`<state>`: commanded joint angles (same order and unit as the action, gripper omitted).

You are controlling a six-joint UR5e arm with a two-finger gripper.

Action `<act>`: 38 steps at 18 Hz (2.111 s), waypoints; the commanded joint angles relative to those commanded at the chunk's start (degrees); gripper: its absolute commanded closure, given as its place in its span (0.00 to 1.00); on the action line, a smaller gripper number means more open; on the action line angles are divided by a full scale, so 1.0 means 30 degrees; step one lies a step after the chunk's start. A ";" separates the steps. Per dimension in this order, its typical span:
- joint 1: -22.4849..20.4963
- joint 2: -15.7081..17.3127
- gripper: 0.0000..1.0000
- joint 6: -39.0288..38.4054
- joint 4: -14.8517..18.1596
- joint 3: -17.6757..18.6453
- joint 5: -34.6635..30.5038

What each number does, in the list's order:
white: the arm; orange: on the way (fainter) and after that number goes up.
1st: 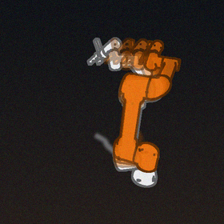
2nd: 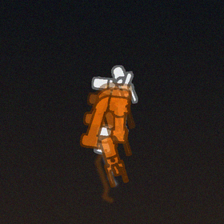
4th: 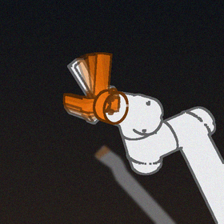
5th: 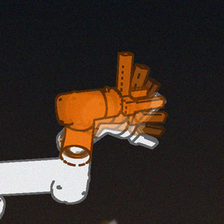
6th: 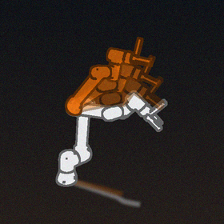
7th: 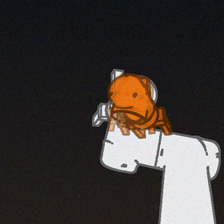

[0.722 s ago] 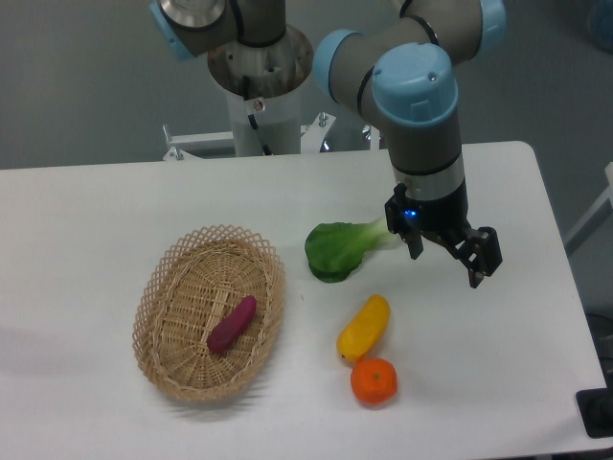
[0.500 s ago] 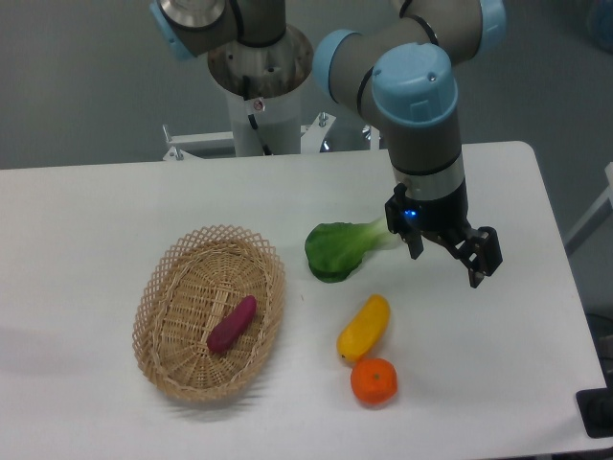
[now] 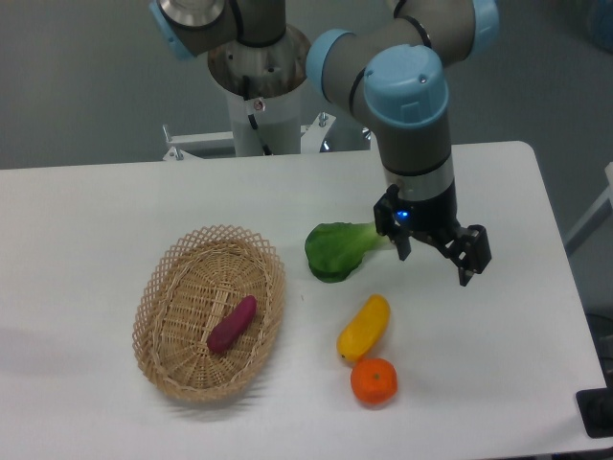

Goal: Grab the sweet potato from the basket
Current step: 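Move the open gripper over the basket and lower toward the sweet potato, then close the gripper on the purple sweet potato inside the basket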

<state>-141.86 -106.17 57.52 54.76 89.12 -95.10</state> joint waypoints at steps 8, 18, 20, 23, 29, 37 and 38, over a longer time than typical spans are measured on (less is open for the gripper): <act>0.3484 -0.0907 0.00 -0.7034 0.0000 0.0264 -0.0058; 0.6093 -0.2430 0.00 -0.7864 -0.0293 0.1787 0.1172; 0.6330 -0.2519 0.00 -0.7864 -0.0322 0.2079 0.1259; 0.6827 -0.2754 0.00 -0.7746 -0.0322 0.2373 0.1581; 0.7063 -0.2783 0.00 -0.7688 -0.0642 0.3427 0.1465; 0.7063 -0.3544 0.00 -0.6868 -0.2108 0.3604 0.1318; 0.7063 -0.3661 0.00 -0.6839 -0.2109 0.3662 0.1260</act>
<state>-120.67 -117.15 37.00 48.43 100.11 -91.32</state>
